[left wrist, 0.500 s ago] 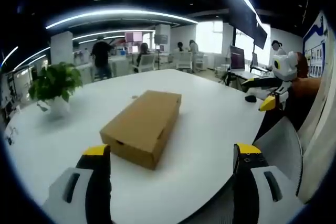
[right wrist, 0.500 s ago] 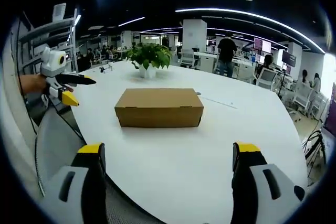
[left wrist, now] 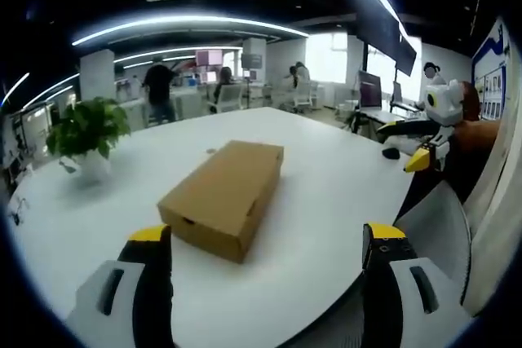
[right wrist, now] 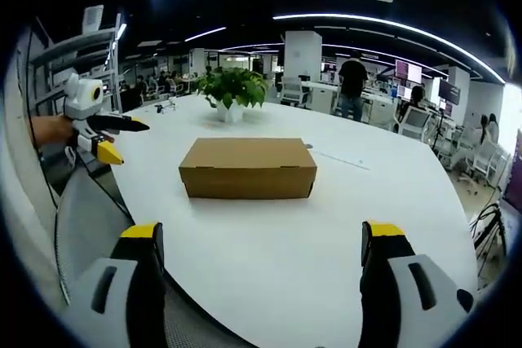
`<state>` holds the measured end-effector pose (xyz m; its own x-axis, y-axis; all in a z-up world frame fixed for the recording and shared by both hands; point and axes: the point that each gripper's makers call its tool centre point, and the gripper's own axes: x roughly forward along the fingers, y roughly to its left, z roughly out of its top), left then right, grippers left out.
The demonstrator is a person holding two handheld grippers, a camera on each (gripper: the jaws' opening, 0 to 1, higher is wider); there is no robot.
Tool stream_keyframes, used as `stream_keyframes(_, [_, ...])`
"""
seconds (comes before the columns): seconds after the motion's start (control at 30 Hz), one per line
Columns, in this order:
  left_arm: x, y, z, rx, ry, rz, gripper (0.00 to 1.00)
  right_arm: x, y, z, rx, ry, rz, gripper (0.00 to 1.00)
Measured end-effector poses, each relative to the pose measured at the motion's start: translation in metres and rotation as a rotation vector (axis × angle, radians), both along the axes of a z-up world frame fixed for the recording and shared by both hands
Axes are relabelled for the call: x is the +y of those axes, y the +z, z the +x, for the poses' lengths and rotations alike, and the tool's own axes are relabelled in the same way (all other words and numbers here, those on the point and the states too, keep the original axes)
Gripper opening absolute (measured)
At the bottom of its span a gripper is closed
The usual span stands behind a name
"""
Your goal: Operate the shoe box by opening the lid, removing the specified soft item, and placing it in the target area until the item is outside and the box remains undamaged.
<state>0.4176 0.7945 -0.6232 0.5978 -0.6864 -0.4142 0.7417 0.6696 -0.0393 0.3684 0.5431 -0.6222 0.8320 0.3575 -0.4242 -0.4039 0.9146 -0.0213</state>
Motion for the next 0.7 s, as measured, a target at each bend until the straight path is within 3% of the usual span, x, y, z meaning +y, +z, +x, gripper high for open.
stream_keyframes(0.7, [0.0033, 0.0003, -0.0013, -0.005, 0.02, 0.008, 0.98, 0.0011, 0.0015, 0.0019, -0.002, 0.007, 0.002, 0.96])
